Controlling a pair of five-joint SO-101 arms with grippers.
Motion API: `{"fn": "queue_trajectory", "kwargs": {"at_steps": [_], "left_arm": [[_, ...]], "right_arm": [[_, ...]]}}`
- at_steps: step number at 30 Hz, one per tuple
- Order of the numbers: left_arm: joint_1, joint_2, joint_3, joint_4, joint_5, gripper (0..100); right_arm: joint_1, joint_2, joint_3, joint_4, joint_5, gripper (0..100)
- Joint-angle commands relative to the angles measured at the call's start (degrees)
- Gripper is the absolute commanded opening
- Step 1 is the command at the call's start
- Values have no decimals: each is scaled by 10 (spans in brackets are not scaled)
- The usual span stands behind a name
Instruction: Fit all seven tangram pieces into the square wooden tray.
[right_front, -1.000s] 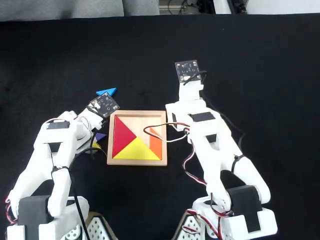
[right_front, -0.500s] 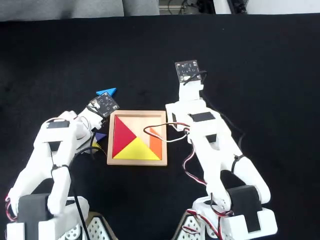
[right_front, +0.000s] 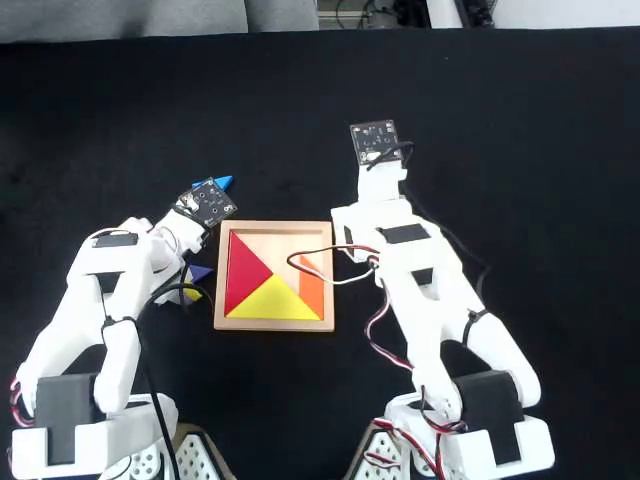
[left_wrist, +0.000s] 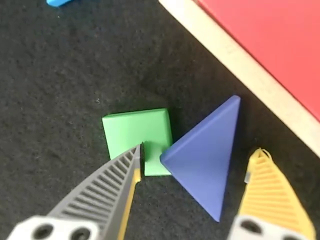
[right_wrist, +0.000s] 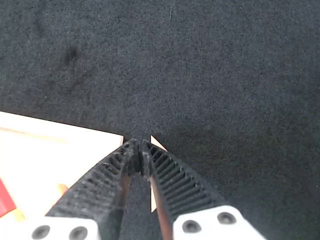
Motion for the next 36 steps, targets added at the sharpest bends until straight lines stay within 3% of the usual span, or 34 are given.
{"fn": "queue_trajectory", "kwargs": {"at_steps": [1,6,13,19,23,29,36], "left_arm": [[0,14,-4,-5,-4,283],[0,14,-3,-5,-4,158],[0,14,-2,-4,-4,157],[22,-76,-61,133,25,156],[60,-192,-98,228,16,156],[137,-290,-138,331,-62,156],[247,-269,-182,352,-76,156]], "right_arm": [[5,2,-30,-7,7,11],[5,2,-30,-7,7,11],[5,2,-30,-7,7,11],[5,0,-30,-7,7,11],[5,-1,-30,-7,7,11],[9,-2,-29,-6,6,11],[33,-3,-31,-5,3,11]]}}
